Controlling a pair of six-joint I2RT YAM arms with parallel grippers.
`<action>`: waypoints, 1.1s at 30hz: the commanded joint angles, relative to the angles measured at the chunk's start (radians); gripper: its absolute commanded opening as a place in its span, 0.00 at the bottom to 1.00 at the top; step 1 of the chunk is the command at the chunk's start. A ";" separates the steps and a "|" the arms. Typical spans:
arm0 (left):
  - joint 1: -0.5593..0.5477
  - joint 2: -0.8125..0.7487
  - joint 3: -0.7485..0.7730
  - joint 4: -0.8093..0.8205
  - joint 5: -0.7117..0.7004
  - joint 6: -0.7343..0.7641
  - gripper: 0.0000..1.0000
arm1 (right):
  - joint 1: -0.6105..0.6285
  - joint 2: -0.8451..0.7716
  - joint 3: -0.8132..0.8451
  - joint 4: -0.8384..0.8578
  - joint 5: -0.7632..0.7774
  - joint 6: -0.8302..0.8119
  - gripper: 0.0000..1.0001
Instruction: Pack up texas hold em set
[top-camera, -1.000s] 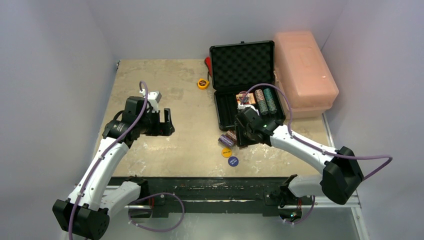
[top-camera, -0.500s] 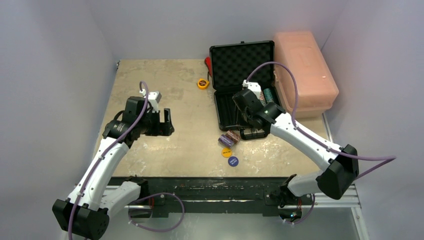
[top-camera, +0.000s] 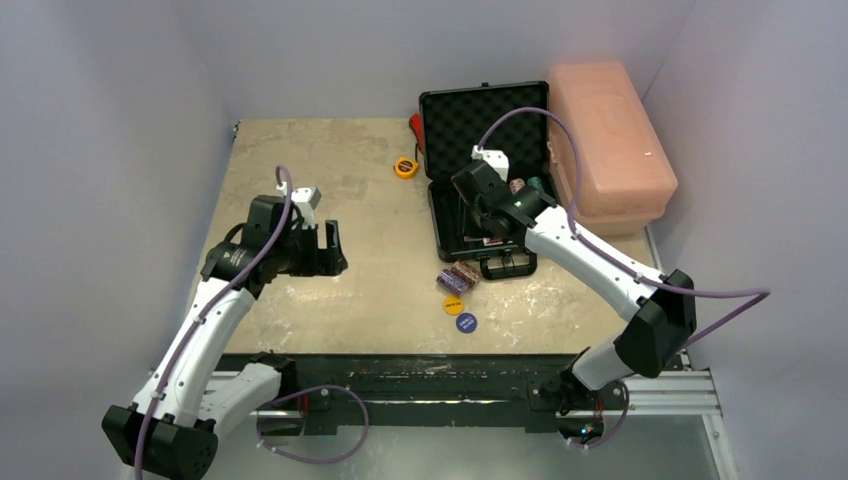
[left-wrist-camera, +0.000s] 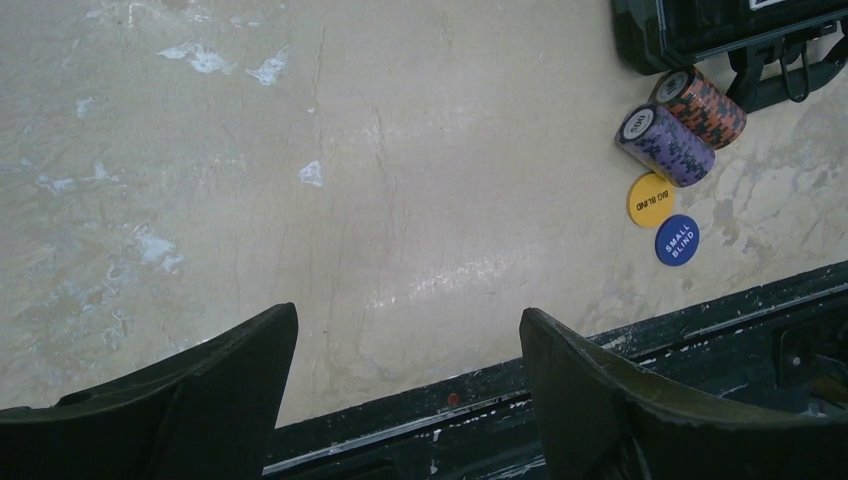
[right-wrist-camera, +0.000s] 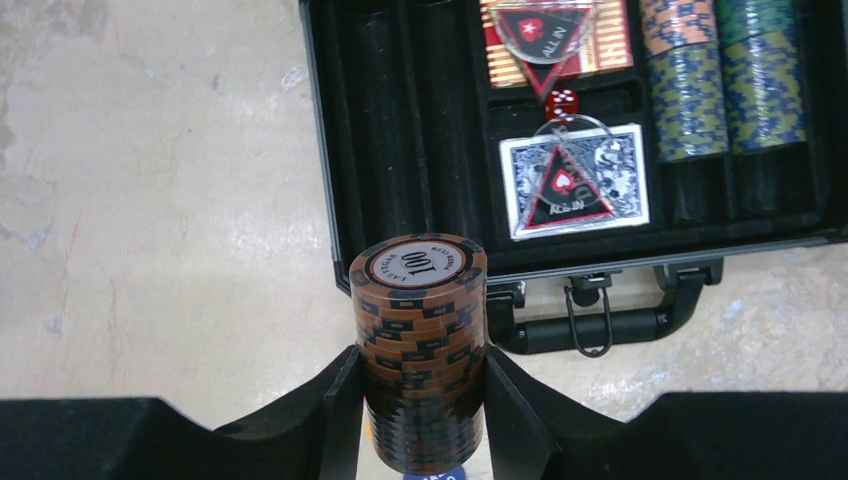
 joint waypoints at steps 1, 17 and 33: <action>-0.006 -0.074 -0.018 -0.003 0.005 -0.016 0.82 | 0.003 0.022 0.072 0.059 -0.075 -0.074 0.00; -0.006 -0.075 -0.023 0.000 -0.056 0.000 0.81 | 0.002 0.262 0.338 0.032 -0.054 -0.140 0.00; -0.006 -0.090 -0.030 0.008 -0.028 0.004 0.81 | -0.049 0.502 0.586 -0.035 -0.155 -0.132 0.00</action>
